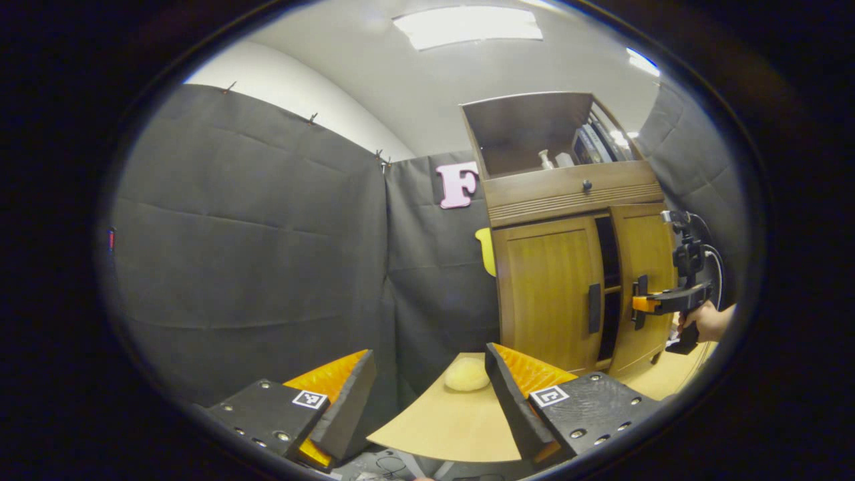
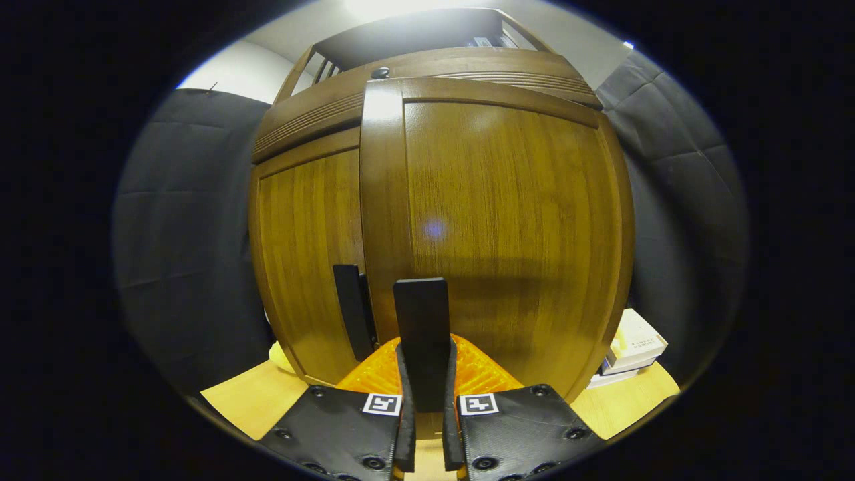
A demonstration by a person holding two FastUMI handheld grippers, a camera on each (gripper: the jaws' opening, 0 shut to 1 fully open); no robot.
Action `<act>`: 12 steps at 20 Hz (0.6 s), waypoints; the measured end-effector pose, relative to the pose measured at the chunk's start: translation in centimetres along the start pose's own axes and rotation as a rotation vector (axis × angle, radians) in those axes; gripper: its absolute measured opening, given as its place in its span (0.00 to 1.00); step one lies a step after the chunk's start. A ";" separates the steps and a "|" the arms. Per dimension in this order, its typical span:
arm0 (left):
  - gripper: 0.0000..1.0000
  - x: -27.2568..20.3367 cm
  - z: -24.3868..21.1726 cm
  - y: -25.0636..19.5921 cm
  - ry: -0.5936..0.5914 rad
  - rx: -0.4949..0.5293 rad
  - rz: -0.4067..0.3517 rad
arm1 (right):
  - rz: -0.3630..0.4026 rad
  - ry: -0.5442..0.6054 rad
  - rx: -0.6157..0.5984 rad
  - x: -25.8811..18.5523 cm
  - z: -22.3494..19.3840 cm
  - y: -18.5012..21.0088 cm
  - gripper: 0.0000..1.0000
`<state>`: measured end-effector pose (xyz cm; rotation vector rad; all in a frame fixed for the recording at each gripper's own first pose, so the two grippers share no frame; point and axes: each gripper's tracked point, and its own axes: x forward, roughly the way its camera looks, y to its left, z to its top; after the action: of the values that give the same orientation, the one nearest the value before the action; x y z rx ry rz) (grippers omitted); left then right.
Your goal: Open the right door of the double-door shoe cabinet with the right hand, and open the left door with the left hand.
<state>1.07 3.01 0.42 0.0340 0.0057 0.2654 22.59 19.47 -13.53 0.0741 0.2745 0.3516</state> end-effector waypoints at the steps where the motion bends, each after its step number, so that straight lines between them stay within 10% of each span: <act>1: 0.96 0.0 0.1 0.0 -0.002 -0.003 -0.009 | 0.003 0.000 -0.001 -0.5 -0.1 -0.1 0.14; 12: 0.96 -0.3 0.4 -0.9 -0.020 -0.011 -0.104 | 0.020 0.001 -0.004 -6.1 -0.5 -2.4 0.14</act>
<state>1.03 2.08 0.81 0.0250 -0.0136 0.1608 17.71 15.05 -12.76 0.0728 0.2744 0.3722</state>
